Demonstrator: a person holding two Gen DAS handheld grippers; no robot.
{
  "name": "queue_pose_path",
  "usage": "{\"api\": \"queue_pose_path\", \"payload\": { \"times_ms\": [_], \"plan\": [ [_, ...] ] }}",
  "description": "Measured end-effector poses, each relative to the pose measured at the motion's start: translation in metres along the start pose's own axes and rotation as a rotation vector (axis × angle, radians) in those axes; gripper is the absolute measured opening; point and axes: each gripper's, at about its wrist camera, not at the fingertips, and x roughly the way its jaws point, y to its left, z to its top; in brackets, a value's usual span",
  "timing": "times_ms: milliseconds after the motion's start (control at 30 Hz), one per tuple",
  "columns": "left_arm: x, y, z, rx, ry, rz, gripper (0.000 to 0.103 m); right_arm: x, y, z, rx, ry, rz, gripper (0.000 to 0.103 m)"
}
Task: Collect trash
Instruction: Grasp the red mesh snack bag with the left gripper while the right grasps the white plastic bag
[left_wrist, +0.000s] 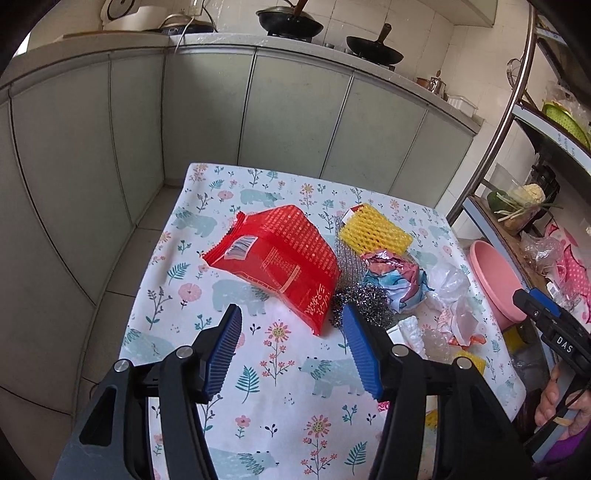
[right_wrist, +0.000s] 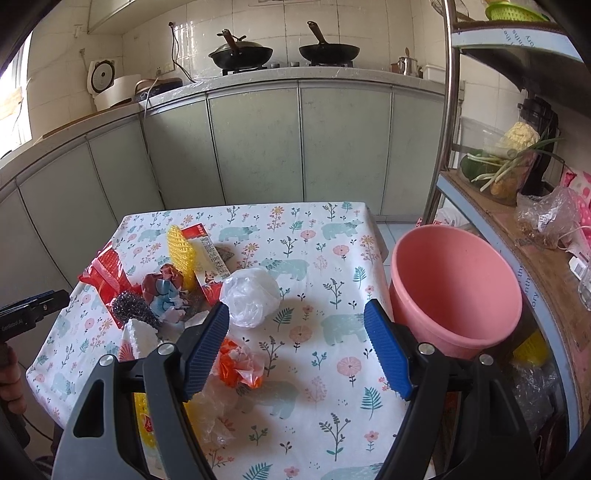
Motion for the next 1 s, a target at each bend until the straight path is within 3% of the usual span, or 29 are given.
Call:
{"api": "queue_pose_path", "payload": {
  "times_ms": [333, 600, 767, 833, 933, 1000],
  "plan": [
    [0.05, 0.016, 0.02, -0.187, 0.122, -0.071, 0.059, 0.014, -0.015, -0.002, 0.051, 0.04, 0.116, 0.076],
    [0.087, 0.011, 0.039, -0.22, 0.166, -0.044, 0.06, 0.025, -0.009, 0.006, 0.042, 0.051, 0.208, 0.076],
    [0.101, 0.012, 0.043, -0.208, 0.176, -0.029, 0.044, 0.035, -0.001, 0.009, 0.021, 0.068, 0.234, 0.076],
    [0.105, 0.013, 0.043, -0.194, 0.181, -0.017, 0.023, 0.04, 0.001, 0.011, 0.021, 0.079, 0.248, 0.076],
    [0.11, 0.013, 0.043, -0.173, 0.184, -0.004, 0.006, 0.048, 0.002, 0.011, 0.025, 0.099, 0.268, 0.076],
    [0.111, 0.014, 0.043, -0.16, 0.178, 0.0, 0.003, 0.054, 0.002, 0.012, 0.024, 0.11, 0.272, 0.076]
  ]
}}
